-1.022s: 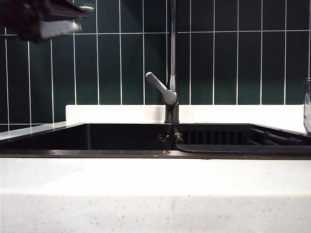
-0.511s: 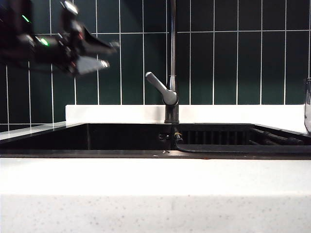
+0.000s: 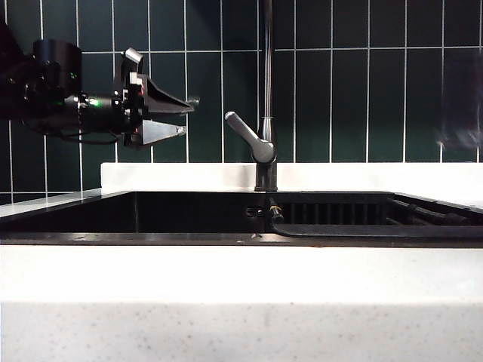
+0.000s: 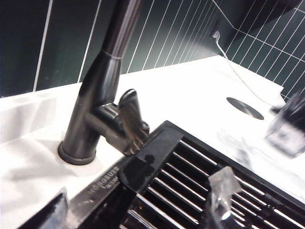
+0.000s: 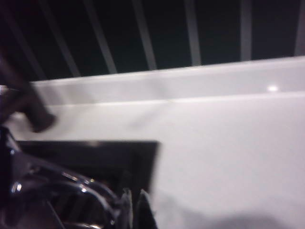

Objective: Pick up the mug next to the sink, go to the faucet to get some water, pour the water into the sink, and finally put the mug back to its place.

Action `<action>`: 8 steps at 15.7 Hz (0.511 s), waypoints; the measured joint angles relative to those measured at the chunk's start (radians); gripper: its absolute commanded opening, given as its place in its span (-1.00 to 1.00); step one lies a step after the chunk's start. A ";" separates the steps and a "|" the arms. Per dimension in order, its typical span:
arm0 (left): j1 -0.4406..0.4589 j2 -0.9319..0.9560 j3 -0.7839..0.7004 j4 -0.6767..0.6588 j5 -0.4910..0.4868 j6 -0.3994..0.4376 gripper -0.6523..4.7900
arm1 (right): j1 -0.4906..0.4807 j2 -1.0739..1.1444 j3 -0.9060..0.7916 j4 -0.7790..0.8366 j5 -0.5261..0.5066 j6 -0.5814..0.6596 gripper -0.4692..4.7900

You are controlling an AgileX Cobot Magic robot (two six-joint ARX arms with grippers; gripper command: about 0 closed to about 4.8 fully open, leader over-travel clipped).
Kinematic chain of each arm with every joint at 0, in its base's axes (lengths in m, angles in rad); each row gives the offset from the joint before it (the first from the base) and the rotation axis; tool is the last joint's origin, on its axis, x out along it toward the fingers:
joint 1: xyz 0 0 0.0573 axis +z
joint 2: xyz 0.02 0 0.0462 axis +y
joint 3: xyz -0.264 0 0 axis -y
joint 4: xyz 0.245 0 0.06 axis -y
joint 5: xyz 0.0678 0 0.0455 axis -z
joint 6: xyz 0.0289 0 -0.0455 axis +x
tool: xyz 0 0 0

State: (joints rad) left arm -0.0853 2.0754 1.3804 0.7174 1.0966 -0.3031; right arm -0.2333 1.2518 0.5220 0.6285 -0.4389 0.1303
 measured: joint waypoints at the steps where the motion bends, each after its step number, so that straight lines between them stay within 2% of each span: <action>1: -0.002 0.017 0.020 -0.002 0.000 0.002 0.61 | 0.026 -0.014 0.043 -0.057 -0.002 -0.001 -0.86; 3: 0.001 0.065 0.088 -0.027 0.012 0.002 0.61 | 0.122 -0.025 0.169 -0.253 -0.001 -0.010 -0.86; 8: -0.001 0.092 0.128 -0.045 0.040 0.031 0.61 | 0.299 -0.023 0.352 -0.509 0.060 -0.022 -0.86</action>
State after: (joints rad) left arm -0.0860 2.1677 1.5082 0.6724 1.1366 -0.2718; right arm 0.0662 1.2285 0.8745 0.1192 -0.3786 0.1081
